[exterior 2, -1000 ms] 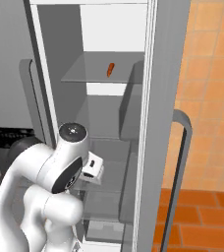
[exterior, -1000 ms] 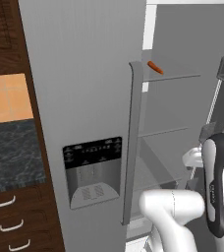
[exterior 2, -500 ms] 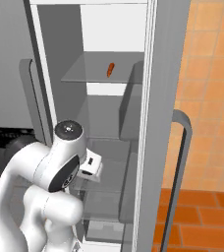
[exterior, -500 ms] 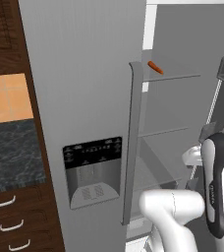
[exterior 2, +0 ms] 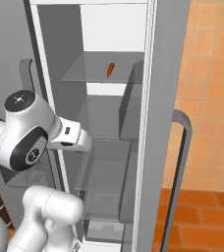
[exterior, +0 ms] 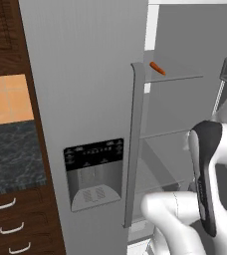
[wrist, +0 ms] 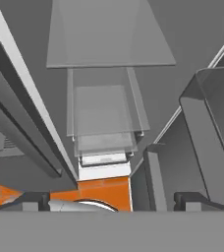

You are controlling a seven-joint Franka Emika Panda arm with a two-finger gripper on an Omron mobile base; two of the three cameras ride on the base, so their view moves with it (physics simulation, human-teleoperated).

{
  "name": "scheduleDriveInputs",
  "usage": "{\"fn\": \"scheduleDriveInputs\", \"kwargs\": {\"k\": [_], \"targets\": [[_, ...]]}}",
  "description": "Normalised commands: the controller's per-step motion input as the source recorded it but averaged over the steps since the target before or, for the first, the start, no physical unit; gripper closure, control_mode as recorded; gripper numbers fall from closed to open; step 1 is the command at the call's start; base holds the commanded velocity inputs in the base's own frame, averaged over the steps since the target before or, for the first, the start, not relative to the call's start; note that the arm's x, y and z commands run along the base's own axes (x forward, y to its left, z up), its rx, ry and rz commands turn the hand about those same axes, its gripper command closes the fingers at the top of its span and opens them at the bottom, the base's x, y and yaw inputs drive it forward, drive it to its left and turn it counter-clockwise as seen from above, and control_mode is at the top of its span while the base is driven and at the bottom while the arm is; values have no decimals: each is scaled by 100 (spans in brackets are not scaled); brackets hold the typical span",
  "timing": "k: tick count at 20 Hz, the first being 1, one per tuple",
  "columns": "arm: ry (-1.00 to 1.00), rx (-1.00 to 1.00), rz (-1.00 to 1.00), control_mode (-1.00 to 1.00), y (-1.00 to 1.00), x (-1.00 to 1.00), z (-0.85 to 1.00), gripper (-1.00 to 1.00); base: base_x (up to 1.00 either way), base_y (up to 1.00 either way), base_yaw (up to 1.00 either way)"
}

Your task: Place one carrot and one steak in each tupperware on the nearby counter, to pack two identical lunches.

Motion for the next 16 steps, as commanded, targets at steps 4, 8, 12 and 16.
{"fn": "scheduleDriveInputs", "kwargs": {"k": [4, 8, 12, 16], "targets": [[-14, 0, 0, -100, 0, 39, 100, -100, 0, 0, 0], [-22, 0, 0, -100, 0, 14, 95, -100, 0, 0, 0], [-44, 0, 0, -100, 0, 2, 66, -100, 0, 0, 0], [-51, 2, 0, -100, 0, 39, 12, -100, 0, 0, 0]]}}
